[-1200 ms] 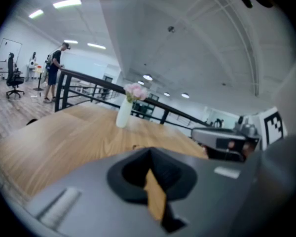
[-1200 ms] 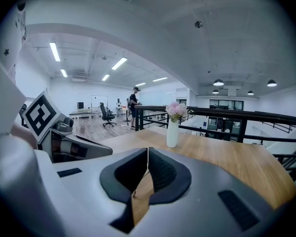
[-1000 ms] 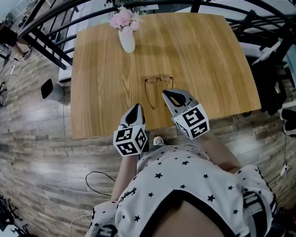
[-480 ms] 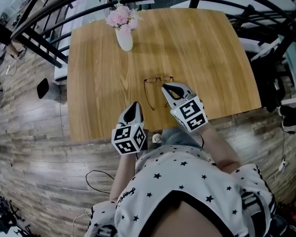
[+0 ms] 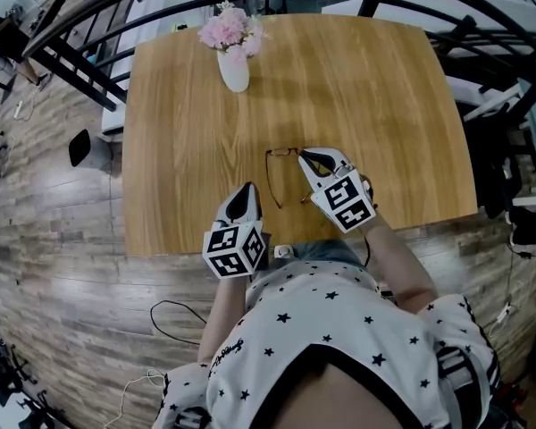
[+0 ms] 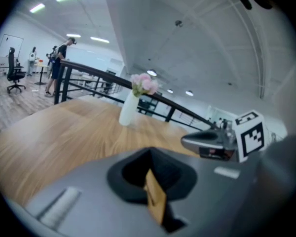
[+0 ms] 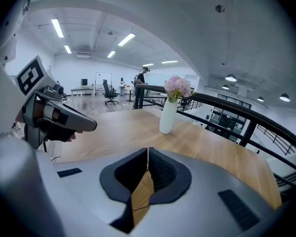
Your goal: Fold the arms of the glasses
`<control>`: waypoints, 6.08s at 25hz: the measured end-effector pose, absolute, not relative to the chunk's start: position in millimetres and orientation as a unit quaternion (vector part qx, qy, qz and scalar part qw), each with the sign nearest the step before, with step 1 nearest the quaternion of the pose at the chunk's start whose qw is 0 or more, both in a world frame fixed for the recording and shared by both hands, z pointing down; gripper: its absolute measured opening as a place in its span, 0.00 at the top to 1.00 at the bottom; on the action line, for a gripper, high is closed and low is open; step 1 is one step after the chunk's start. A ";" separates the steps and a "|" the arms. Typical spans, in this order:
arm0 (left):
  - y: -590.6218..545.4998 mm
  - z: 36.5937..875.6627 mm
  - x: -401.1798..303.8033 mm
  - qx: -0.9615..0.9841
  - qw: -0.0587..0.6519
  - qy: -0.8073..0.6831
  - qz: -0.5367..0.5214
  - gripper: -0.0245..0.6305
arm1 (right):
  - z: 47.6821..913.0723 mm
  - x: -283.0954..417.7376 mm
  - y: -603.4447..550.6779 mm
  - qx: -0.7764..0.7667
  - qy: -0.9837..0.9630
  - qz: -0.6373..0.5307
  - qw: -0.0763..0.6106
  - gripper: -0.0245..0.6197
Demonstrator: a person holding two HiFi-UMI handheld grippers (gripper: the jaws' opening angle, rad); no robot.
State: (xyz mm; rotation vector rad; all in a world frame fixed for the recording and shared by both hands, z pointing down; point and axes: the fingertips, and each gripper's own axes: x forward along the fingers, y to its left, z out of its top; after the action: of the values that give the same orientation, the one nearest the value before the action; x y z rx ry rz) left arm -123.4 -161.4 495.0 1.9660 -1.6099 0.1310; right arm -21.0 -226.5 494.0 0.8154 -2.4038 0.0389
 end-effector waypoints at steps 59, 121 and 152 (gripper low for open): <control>-181.5 511.6 -127.9 0.721 0.320 -0.612 0.052 0.95 | 580.4 -50.3 -253.8 0.051 -0.843 -0.069 0.532 0.92; -106.2 487.9 -87.5 0.789 0.230 -0.561 0.103 0.93 | 441.0 -25.7 -182.2 0.277 -0.872 -0.077 0.396 0.92; -113.1 471.8 -37.6 0.824 0.224 -0.509 0.111 0.92 | 429.4 -36.3 -175.7 0.305 -0.890 -0.053 0.334 0.92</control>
State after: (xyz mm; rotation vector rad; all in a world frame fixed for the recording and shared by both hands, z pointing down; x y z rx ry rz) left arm -37.6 -113.1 471.8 2.2738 -1.4051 0.3058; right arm -36.3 -175.7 429.4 0.7973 -2.3244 -0.1371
